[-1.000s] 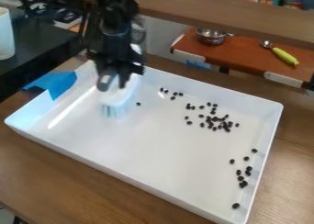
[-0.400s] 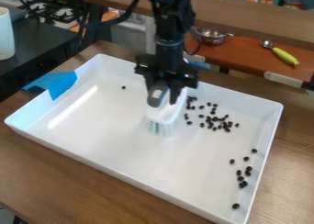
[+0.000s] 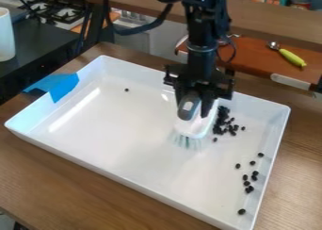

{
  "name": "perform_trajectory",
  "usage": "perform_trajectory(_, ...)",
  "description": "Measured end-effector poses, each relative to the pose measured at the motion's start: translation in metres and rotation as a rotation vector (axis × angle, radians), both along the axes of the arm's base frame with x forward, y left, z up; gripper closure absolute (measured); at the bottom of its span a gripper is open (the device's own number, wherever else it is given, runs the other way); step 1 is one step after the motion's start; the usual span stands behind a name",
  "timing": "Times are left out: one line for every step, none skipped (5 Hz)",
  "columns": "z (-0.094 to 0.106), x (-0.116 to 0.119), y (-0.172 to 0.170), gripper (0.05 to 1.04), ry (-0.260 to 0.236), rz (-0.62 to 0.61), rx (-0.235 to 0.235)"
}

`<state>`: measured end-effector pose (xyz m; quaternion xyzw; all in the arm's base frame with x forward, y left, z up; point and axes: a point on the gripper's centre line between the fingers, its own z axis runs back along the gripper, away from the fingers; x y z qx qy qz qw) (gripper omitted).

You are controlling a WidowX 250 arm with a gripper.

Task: Sweep into pile

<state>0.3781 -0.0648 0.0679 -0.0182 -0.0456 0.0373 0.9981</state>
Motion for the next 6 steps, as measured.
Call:
perform_trajectory(0.001, -0.002, -0.023, 0.587, 0.002, -0.041, -0.016)
perform_trajectory(0.003, -0.003, -0.049, 0.587, -0.001, -0.078, -0.035)
perform_trajectory(0.005, 0.001, -0.066, 0.587, 0.003, -0.094, -0.054)
perform_trajectory(0.010, 0.003, -0.069, 0.587, 0.002, -0.094, -0.078)
perform_trajectory(0.035, 0.003, -0.051, 0.587, -0.039, -0.072, -0.124)
perform_trajectory(0.082, -0.002, -0.006, 0.587, -0.108, -0.015, -0.199)
